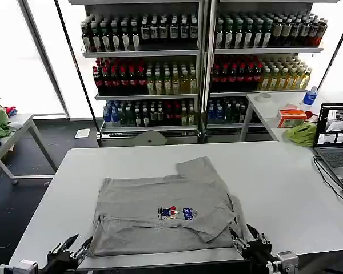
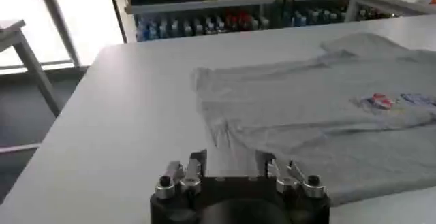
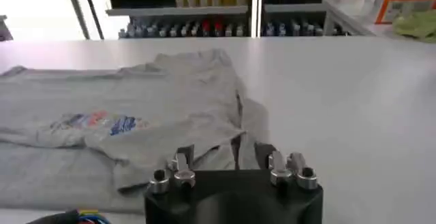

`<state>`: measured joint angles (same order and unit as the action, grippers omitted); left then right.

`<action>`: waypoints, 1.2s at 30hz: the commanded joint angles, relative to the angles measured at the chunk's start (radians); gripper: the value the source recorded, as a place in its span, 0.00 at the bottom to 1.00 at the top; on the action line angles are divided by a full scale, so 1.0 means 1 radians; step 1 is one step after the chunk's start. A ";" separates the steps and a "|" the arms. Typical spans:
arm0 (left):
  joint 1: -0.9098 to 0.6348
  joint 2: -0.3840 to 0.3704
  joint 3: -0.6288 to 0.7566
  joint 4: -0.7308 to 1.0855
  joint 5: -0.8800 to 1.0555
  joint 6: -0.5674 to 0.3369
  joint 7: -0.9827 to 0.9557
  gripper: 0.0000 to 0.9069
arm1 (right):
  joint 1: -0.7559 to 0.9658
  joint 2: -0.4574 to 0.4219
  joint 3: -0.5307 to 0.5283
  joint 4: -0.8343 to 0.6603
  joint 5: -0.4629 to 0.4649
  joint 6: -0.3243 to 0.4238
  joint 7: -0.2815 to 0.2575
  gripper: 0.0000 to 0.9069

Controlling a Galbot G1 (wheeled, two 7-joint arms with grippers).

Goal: Fold and organize the clothes.

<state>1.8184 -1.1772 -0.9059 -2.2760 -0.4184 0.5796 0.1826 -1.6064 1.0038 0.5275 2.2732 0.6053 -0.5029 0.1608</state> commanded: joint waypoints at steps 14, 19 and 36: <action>-0.532 0.311 0.224 0.409 -0.279 -0.002 0.003 1.00 | 0.990 0.024 -0.401 -0.797 0.046 -0.076 -0.248 1.00; -0.685 0.361 0.356 0.573 -0.294 -0.003 0.005 1.00 | 1.115 0.094 -0.474 -0.963 0.004 -0.076 -0.278 1.00; -0.938 0.337 0.569 0.831 -0.293 -0.004 0.019 1.00 | 1.223 0.251 -0.532 -1.270 -0.041 -0.074 -0.277 1.00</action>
<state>1.0029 -0.8603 -0.4258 -1.5703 -0.6939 0.5762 0.1986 -0.4851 1.1863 0.0424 1.1975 0.5814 -0.5739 -0.1013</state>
